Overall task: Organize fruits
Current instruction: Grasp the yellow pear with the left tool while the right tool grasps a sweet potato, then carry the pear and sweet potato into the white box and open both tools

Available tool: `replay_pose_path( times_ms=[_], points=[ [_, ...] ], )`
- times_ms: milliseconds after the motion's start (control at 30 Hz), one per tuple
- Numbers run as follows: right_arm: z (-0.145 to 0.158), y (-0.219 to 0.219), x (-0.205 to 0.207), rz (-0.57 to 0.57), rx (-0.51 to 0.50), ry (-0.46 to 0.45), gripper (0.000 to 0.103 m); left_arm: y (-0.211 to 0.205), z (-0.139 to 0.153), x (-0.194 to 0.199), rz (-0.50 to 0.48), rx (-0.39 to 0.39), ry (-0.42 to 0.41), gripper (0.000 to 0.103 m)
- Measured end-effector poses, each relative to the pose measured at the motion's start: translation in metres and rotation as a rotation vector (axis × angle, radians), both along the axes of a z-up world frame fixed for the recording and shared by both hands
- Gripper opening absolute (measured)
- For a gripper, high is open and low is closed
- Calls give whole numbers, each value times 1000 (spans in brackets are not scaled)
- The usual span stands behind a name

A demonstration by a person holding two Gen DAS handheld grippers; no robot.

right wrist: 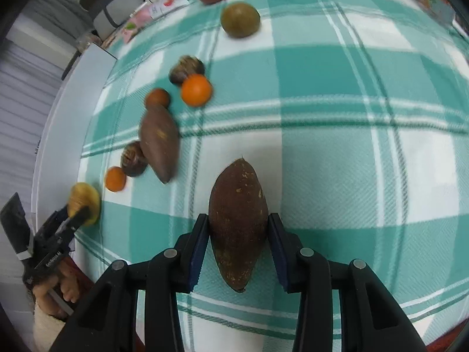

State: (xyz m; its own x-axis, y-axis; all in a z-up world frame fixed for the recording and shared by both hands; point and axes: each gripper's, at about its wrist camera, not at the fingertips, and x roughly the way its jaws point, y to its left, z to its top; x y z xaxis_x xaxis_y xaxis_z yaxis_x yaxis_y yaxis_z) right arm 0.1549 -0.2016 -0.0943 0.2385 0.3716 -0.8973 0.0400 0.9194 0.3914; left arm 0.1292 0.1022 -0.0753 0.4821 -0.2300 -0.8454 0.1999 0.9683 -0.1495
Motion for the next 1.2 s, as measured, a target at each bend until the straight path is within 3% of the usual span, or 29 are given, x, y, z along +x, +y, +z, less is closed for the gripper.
replay_pose_path(
  times_ms=[167,267,333,467,533,667,767,867,1067,1133,1200],
  points=[
    [33,6,-17,-15,96,-74,40,15,21,-10,58,-103,-12,66],
    [71,32,-18,33,145,-141,41,37,68,-23,85,-259,-41,66],
    [99,63,-10,83,197,-182,41,54,101,-28,97,-307,-83,66],
    [139,149,2,210,298,-247,41,106,153,-27,167,-282,-158,67],
    [155,207,11,288,342,-264,41,137,161,-23,224,-228,-176,67],
    [167,311,28,386,404,-284,41,200,142,-9,366,-119,-133,67],
    [154,373,42,416,433,-249,41,235,117,-2,446,-60,-81,67],
    [131,428,52,435,380,-209,41,259,95,2,505,-21,-40,67],
    [98,472,61,468,287,-150,41,277,81,-8,550,-27,-22,68],
    [95,475,64,466,263,-160,43,281,83,-14,560,-31,-52,74],
    [98,470,65,451,254,-184,62,282,88,-19,574,-31,-79,83]
  ],
)
